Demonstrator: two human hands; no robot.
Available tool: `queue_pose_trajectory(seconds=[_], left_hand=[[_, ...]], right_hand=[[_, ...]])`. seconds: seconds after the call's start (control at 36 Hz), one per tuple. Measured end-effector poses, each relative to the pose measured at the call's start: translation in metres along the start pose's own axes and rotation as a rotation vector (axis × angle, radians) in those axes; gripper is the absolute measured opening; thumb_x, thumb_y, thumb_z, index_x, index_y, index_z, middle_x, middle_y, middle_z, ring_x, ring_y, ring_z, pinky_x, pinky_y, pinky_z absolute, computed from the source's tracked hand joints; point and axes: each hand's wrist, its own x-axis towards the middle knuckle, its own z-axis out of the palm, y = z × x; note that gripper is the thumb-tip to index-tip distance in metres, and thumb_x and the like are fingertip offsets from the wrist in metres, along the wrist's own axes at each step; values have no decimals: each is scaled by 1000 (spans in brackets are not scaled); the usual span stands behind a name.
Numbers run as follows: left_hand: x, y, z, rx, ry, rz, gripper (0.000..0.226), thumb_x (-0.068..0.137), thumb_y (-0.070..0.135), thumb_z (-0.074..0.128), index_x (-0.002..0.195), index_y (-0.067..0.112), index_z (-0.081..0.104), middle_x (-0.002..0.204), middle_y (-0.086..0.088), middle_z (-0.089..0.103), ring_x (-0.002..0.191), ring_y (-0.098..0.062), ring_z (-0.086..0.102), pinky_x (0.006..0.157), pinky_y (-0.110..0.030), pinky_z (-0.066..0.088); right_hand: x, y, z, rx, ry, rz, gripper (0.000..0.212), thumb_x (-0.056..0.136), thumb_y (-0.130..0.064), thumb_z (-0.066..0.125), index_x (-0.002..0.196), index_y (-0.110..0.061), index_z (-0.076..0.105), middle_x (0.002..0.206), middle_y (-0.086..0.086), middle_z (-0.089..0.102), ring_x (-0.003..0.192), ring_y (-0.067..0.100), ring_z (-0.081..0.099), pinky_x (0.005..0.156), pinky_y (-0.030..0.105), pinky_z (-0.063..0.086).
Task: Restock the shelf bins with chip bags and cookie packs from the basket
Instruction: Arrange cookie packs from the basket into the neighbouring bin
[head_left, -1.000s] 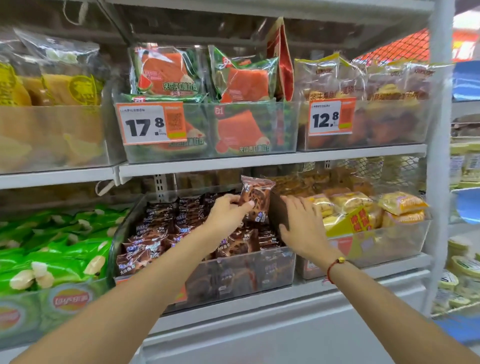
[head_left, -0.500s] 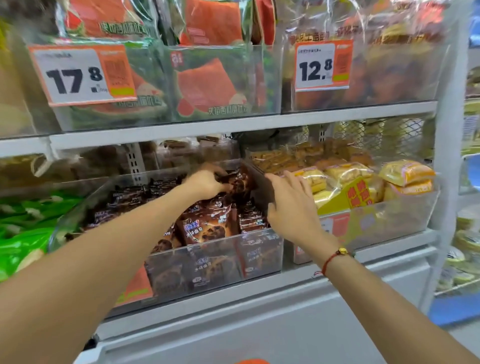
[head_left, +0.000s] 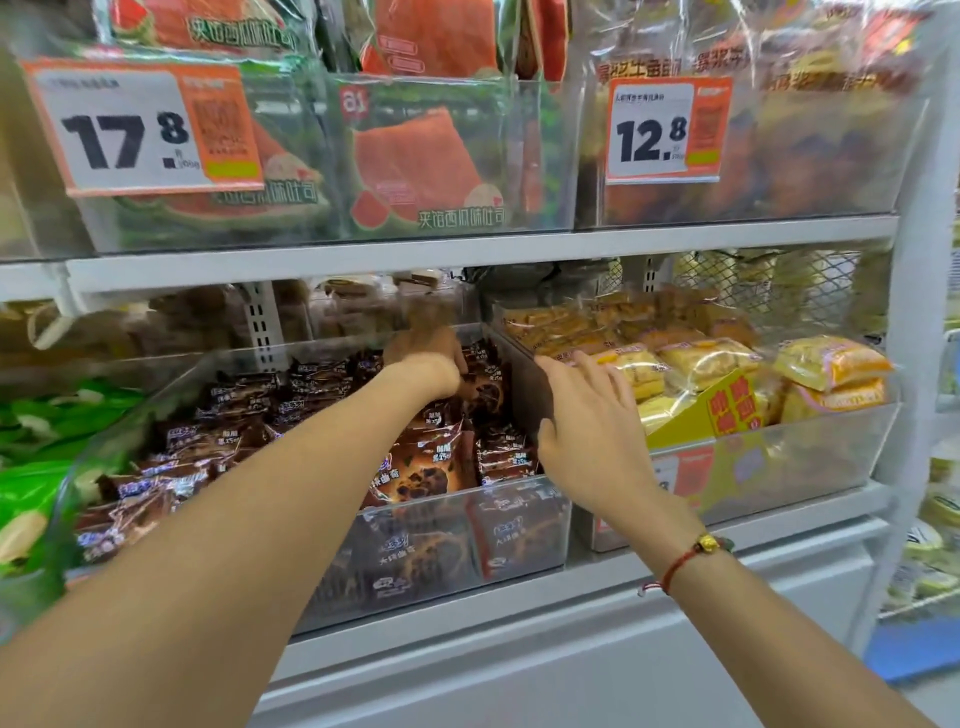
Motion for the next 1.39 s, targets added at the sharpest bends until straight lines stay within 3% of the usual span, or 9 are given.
queue_pose_trajectory(seconds=[0.11,0.25,0.44,0.58,0.69,0.92,1.0,1.14,1.39], left_hand=[[2,2,-5,-29,-92,17,39,89,16,65,127,8,57,127,-9,57,115,-23,55,96,-31,46],[4,-2,-5,-41,-54,124,30,84,-2,66,111,9,62,121,-7,57,94,-13,49,77,-20,39],[6,-4,-1,7,-3,103,23,88,6,66,111,8,68,114,-2,63,92,-13,54,76,-17,42],[3,-1,5,75,-20,52,28,91,3,60,119,2,61,121,-14,60,97,-23,55,90,-32,48],[-16,2,-7,47,-72,48,36,95,18,57,130,8,56,129,-11,58,115,-25,55,93,-32,44],[-104,2,-30,-147,327,129,40,86,23,66,125,28,59,121,7,64,113,-15,57,90,-33,47],[-146,-3,-26,-245,372,125,35,84,24,65,118,33,61,114,14,65,107,-11,59,88,-33,48],[-212,-14,-13,-427,350,83,26,81,27,67,105,36,65,95,18,68,87,-6,63,78,-31,52],[-315,-65,86,-585,-33,-104,22,82,21,65,93,39,62,87,25,63,81,-3,64,83,-32,53]], right_hand=[[0,0,0,-3,2,3,60,89,-14,52,145,-14,31,143,5,45,143,25,19,117,37,5],[1,-1,0,-4,-6,16,60,91,-16,50,146,-17,28,144,2,43,144,23,16,117,36,3],[2,1,2,8,-12,30,60,91,-17,52,146,-18,28,145,1,42,144,22,16,117,35,1],[4,0,0,-5,-54,18,61,90,-16,51,146,-17,27,146,2,41,144,23,15,116,36,1],[6,2,-9,-16,-172,10,68,88,-18,53,148,-15,21,150,5,34,146,24,11,117,38,1],[-4,-6,-33,-162,-253,-60,68,92,-20,51,151,-12,18,158,5,17,146,25,9,118,43,10],[-31,-11,-41,-85,-122,-115,55,88,-14,55,142,-15,40,148,2,37,138,24,27,110,39,25],[-95,-22,-49,191,7,-108,31,82,-10,65,112,-17,63,103,-1,59,100,18,49,79,33,43],[-223,-35,-11,285,-571,79,22,89,-15,55,93,-32,69,75,-21,56,75,3,53,73,26,48]])
